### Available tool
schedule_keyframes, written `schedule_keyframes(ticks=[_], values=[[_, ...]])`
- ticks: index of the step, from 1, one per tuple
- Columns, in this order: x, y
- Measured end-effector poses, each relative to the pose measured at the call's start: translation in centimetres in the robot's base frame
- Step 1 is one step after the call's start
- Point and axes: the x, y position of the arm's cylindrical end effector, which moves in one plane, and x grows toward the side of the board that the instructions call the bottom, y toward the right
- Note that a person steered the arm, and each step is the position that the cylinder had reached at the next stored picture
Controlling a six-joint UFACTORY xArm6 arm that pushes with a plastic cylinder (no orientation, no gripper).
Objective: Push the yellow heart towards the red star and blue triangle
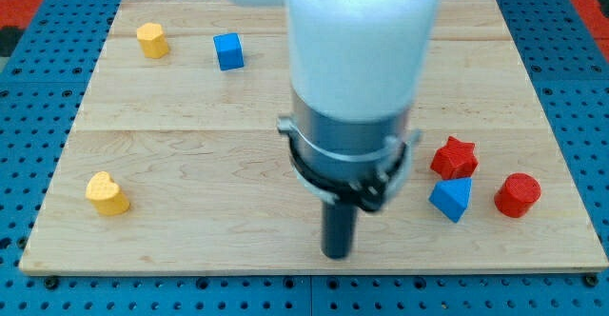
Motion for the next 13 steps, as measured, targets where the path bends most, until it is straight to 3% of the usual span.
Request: schedule_keyframes(ticks=[1, 2, 3, 4, 5, 7, 8, 9, 10, 12, 13], values=[[0.6, 0.2], [0.4, -6.0], [0.3, -19.3], [-2.4, -30.4], [-6.0, -34.6], [-6.8, -16.1], [-7.1, -12.0], [-7.5, -16.2], [-9.1, -15.3], [-10.1, -4.2], [-10.4, -1.7]])
